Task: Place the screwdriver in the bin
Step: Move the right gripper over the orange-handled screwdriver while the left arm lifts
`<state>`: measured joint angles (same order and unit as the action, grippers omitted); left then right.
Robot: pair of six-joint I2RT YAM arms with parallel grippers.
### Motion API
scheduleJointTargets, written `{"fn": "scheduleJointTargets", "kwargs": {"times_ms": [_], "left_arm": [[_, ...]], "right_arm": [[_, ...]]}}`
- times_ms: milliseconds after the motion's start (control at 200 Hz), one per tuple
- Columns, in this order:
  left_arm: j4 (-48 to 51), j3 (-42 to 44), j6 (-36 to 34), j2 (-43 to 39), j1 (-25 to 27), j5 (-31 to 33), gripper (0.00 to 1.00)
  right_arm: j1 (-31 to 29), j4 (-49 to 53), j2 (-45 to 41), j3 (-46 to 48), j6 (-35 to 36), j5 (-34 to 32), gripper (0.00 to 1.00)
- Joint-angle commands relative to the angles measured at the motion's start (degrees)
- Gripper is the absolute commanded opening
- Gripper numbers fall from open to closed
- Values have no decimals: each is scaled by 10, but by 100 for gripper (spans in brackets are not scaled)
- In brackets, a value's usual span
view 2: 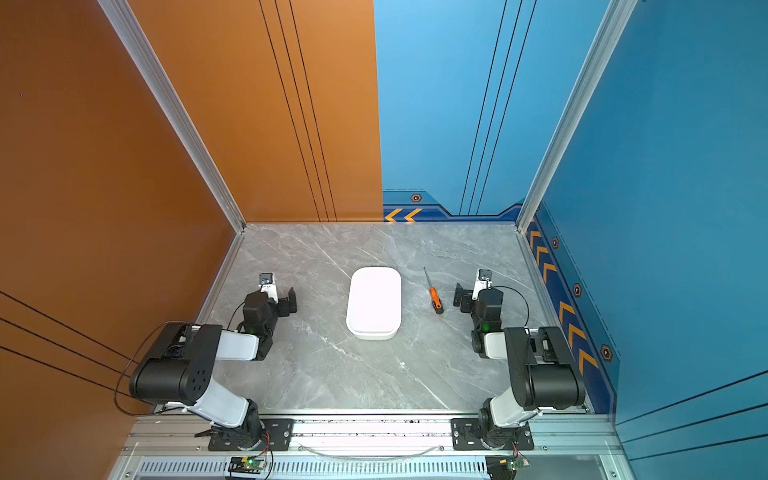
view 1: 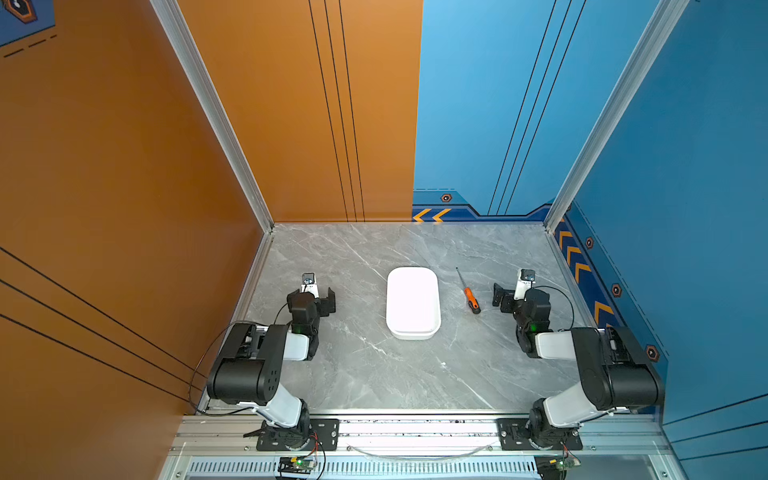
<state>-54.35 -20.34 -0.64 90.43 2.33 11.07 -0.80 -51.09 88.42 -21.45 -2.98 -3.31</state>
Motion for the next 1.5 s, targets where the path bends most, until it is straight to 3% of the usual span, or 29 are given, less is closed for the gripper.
{"fn": "scheduleJointTargets", "kwargs": {"times_ms": [0,486,601,821,996,1152,1312,1497], "left_arm": [[6,-9,-6,-8,5,-10,98],[-5,-2,-17,-11,5,-41,98],[-6,-1,-21,-20,5,-40,98],[168,-33,-15,-152,14,-45,98],[285,-71,55,-233,15,-128,98],[365,-112,107,-254,17,-178,98],[458,-166,137,-242,18,-210,98],[530,-229,157,-207,18,-286,98]], "right_arm": [[-1,-9,2,0,-5,-9,100],[-2,-10,2,1,-6,-16,100],[-5,25,-34,-4,-5,-24,100],[-3,328,-114,-142,2,34,98],[-2,586,-99,-313,16,78,100],[-6,833,-22,-503,35,159,99],[-16,1073,99,-707,48,175,96],[-32,1210,228,-870,37,172,92]]}}
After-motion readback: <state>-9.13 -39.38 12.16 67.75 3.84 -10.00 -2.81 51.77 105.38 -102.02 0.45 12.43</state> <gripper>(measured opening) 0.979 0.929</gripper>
